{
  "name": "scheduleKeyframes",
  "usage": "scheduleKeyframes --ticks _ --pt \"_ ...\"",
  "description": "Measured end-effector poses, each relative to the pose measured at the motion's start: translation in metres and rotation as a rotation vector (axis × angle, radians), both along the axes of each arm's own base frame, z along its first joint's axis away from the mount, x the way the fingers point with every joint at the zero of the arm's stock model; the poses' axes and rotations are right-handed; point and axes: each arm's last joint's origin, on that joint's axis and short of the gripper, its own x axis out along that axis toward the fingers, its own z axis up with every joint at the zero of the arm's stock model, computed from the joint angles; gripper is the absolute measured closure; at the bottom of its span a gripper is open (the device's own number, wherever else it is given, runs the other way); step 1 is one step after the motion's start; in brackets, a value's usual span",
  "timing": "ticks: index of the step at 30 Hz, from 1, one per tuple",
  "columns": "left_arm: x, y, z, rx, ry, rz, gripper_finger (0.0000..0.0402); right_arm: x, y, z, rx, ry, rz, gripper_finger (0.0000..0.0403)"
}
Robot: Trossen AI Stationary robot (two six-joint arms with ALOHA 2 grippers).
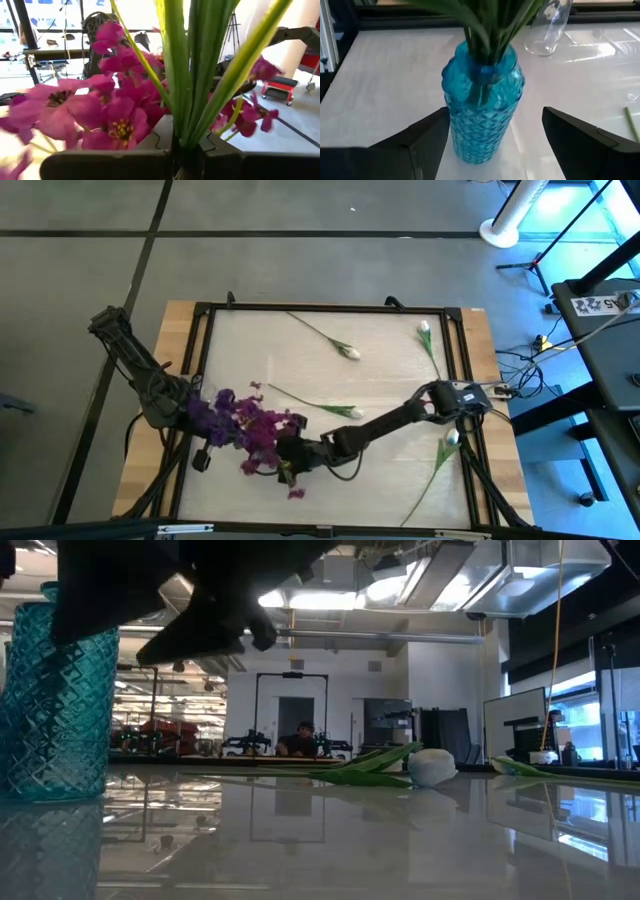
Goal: Sort flowers into vase by color
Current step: Put the dark purple flowers into the blue vase
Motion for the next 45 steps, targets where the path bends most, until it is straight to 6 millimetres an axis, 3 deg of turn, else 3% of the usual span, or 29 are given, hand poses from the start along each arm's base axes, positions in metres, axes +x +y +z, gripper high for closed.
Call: scheduleKeyframes --ticks 11,18,31,45 --pt "-0.001 -0.004 -0.008 0.036 0.041 0.081 0.0390 0.005 -0.006 -0.002 -0.007 -0.013 0.044 0.0086" --pt "-0.003 -0.004 -0.033 -0.003 0.054 0.098 0.0390 0.005 -0.006 -0.001 -0.006 -0.018 0.045 0.0086" --pt "-0.002 -0.005 -0.026 0.026 -0.056 0.079 0.0389 0.005 -0.006 0.000 -0.002 -0.020 0.042 0.0086" --pt "-0.016 0.002 -0.011 -0.009 0.044 0.038 0.0268 0.005 -0.005 -0.001 0.002 -0.009 0.052 0.0086"
